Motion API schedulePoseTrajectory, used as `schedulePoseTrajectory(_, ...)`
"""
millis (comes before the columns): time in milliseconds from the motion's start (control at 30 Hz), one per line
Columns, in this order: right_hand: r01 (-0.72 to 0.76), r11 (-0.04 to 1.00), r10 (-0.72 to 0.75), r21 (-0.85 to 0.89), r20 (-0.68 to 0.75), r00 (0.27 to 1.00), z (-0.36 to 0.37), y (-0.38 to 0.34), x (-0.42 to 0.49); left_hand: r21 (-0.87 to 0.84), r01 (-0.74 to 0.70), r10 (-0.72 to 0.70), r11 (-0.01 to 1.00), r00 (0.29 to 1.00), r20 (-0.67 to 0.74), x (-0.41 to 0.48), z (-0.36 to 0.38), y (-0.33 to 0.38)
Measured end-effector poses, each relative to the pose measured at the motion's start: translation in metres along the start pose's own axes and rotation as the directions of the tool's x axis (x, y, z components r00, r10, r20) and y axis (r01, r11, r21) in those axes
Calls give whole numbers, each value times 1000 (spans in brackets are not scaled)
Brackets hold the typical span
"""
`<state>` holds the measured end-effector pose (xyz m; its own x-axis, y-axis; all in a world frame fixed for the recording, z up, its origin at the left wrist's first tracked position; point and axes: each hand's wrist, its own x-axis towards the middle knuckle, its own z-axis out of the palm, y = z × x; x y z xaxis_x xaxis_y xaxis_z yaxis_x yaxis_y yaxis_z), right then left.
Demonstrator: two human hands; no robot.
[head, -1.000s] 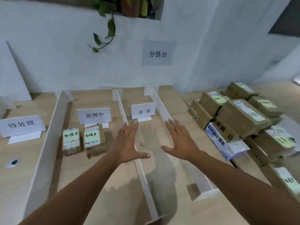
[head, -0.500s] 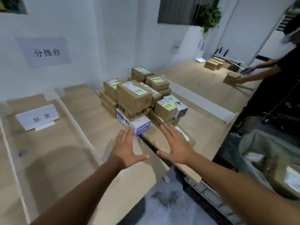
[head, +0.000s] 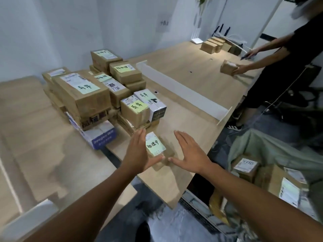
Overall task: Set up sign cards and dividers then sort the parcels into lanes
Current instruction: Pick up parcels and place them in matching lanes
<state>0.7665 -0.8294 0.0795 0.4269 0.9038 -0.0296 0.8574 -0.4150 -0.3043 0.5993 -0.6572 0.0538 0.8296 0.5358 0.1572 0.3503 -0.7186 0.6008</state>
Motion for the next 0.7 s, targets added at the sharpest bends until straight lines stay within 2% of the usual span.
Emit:
schedulePoseTrajectory(133, 23, 989, -44, 143, 145, 988, 9, 56, 26, -91, 79, -77, 993, 997, 21, 18, 54, -2)
schedulePoseTrajectory(233, 34, 982, -79, 184, 240, 968, 17, 91, 49, -99, 215, -208, 971, 975, 80, 25, 82, -6)
schedulePoseTrajectory(367, 94, 971, -167, 218, 350, 922, 46, 123, 90, -129, 296, -286, 946, 954, 96, 29, 111, -18)
schedulePoseTrajectory(433, 132, 964, -212, 229, 374, 903, 67, 133, 110, -103, 347, -341, 932, 937, 73, 30, 126, -22)
schedulePoseTrajectory(467, 124, 945, -240, 303, 384, 891, 77, 134, 118, -92, 380, -374, 921, 925, 74, 29, 135, -23)
schedulePoseTrajectory(533, 106, 831, -333, 546, 336, 881, 95, 132, 127, -212, 388, -381, 897, 922, 74, 25, 154, -21)
schedulePoseTrajectory(567, 134, 787, -383, 602, 307, 871, 100, 128, 133, -310, 381, -381, 871, 922, 66, 25, 163, -18)
schedulePoseTrajectory(633, 126, 740, -414, 661, 299, 860, 106, 121, 142, -432, 436, -461, 789, 886, 52, 30, 175, -20)
schedulePoseTrajectory(700, 133, 726, -420, 674, 282, 863, 116, 124, 152, -469, 486, -541, 738, 841, 20, 36, 185, -23)
